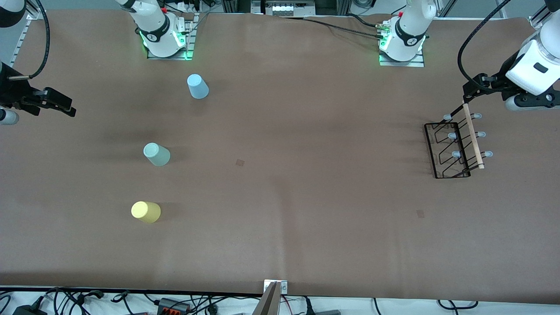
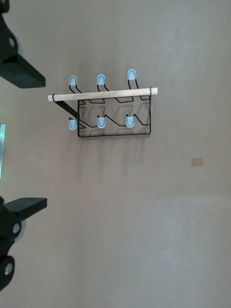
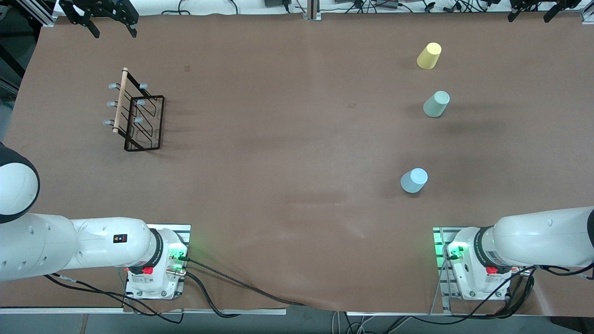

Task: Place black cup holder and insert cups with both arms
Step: 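Grasp the wooden dowel of the black wire rack with the left gripper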

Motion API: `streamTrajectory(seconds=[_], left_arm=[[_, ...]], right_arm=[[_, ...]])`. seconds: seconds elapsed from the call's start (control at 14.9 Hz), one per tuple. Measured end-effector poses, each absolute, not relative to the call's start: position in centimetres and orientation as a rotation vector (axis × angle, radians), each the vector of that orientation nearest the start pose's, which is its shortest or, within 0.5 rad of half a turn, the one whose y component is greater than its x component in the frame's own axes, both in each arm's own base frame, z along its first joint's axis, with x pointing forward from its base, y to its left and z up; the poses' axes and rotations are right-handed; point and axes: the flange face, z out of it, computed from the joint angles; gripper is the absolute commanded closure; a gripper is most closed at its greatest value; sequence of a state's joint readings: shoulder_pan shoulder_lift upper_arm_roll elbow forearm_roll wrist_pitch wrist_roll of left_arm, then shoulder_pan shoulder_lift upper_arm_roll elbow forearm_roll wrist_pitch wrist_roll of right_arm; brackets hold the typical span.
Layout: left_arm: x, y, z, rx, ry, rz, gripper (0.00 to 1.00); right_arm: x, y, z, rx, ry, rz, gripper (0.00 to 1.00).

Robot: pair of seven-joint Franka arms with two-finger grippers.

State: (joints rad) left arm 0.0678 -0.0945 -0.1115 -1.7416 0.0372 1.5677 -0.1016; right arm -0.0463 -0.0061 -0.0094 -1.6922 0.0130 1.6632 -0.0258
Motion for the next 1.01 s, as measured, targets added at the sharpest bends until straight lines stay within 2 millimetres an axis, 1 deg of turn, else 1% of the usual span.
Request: streamTrajectory(seconds=[0.6,0.74,0.81,1.01], left_arm=[[52.1,-2.0,59.4,-3.085,-0.092,0.12,0.0],[52.3,-1.3,58.9,-3.086,-0.113,0.135,0.0],[52.6,-0.7,58.4,-3.089,-0.13,0.152,0.0],[53.9,1.9,55.9,-3.094,-0.18,0.203,0.0]], right_arm=[[55.6,-3.0,57.9,-3.127,0.047,0.034,0.0],[55.6,-2.9,57.9,-3.127,0.045,0.034,0.0],[55.6,-2.9,57.9,-3.127,0.045,0.034,0.0],[55.6,-2.9,57.9,-3.127,0.044,0.034,0.0]])
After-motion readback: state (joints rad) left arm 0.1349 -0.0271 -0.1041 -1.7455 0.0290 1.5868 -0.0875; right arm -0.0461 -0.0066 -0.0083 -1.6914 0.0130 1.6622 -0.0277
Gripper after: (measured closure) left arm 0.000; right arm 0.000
